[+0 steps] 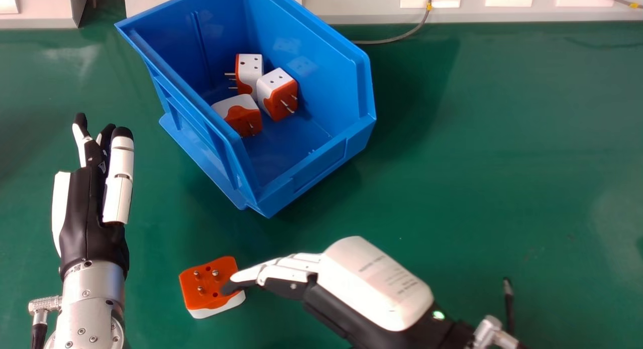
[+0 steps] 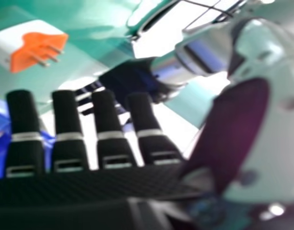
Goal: Pick all objects and put in blue box
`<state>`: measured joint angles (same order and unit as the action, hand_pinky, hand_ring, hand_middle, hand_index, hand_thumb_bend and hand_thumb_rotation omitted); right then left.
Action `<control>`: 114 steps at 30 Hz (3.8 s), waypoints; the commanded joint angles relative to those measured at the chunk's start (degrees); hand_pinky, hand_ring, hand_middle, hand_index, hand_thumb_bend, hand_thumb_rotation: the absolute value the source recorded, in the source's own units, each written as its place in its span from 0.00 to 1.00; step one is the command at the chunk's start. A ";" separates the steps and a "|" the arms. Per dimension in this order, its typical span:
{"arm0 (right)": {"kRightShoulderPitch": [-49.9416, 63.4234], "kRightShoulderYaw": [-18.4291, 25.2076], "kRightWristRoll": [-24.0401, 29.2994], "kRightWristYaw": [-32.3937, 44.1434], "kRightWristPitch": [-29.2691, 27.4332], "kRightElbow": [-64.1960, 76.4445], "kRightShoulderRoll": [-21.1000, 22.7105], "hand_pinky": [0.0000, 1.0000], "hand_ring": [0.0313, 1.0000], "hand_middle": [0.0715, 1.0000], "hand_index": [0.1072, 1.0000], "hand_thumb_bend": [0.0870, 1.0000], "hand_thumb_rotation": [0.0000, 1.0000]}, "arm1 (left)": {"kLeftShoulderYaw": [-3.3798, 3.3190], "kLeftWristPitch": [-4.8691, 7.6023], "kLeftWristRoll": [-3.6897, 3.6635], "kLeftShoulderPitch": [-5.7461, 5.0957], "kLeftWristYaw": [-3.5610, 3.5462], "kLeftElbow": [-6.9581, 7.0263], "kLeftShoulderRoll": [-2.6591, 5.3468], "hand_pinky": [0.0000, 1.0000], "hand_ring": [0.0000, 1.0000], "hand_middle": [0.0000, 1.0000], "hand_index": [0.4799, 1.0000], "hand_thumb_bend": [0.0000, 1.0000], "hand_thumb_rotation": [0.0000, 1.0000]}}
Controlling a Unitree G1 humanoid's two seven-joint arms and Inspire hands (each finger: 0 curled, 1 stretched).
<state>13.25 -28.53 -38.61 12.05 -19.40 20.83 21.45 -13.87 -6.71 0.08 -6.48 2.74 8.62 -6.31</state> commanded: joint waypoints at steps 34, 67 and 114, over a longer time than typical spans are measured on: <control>-11.83 -10.19 -19.76 -11.11 12.69 -17.17 -13.88 0.76 0.89 0.93 0.89 0.41 0.48 | 0.03 1.89 -0.21 -0.40 -0.02 1.58 -0.32 0.96 0.97 0.97 0.94 0.25 0.91; -26.56 -16.39 -21.39 -12.62 20.50 -36.18 -19.21 0.84 0.94 0.98 0.94 0.34 0.41 | 1.23 -0.11 0.19 -0.46 0.70 3.78 0.49 0.96 0.97 0.97 0.94 0.23 0.91; -35.76 -27.50 -27.44 -9.92 23.54 -42.86 -18.40 0.65 0.77 0.79 0.70 0.39 0.30 | 1.80 -3.11 -0.46 -0.17 1.70 6.90 2.40 0.96 0.97 0.97 0.94 0.22 0.92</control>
<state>-22.80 -54.75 -64.84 1.00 4.29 -21.65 2.51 -12.08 -10.12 -0.13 -7.06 4.32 14.47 -3.84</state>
